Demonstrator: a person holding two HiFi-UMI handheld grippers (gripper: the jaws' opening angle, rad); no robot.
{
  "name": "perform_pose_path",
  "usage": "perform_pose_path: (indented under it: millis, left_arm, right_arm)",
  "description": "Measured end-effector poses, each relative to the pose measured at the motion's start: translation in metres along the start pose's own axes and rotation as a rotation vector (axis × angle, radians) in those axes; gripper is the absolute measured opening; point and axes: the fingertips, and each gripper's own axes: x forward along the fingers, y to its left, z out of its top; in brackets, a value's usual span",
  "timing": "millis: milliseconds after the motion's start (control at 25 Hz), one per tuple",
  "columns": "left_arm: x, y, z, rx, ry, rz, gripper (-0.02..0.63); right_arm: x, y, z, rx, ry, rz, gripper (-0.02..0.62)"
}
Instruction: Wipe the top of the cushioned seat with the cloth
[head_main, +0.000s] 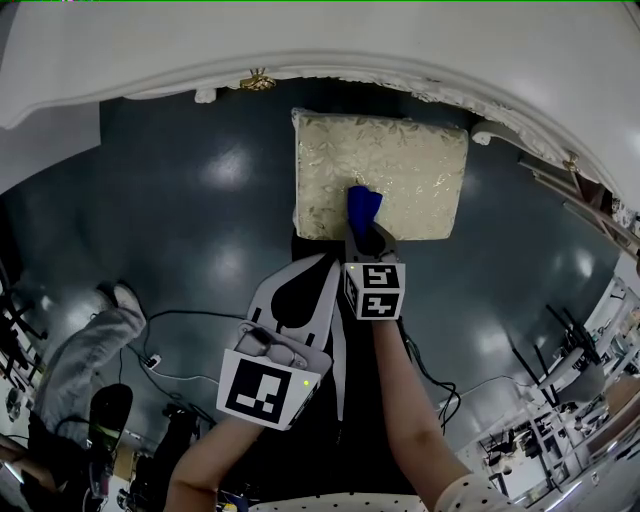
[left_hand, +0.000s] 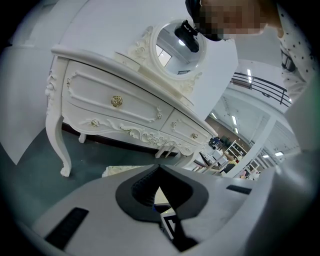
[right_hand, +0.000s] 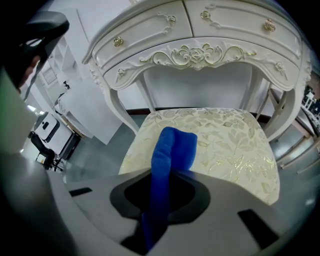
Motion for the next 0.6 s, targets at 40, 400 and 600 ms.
perform_pose_path:
  millis: [40, 400, 600]
  left_arm:
    - [0.000, 0.000, 0.000, 0.000, -0.001, 0.001, -0.003]
    - [-0.004, 0.002, -0.002, -0.005, -0.009, 0.011, -0.003]
    - [-0.007, 0.004, -0.003, -0.015, -0.017, 0.020, -0.003]
  right_arm:
    - [0.001, 0.002, 0.001, 0.000, -0.003, 0.003, 0.063]
    - [0.005, 0.015, 0.002, -0.004, -0.008, 0.030, 0.063]
    - [0.006, 0.021, 0.003, -0.016, -0.010, 0.044, 0.063]
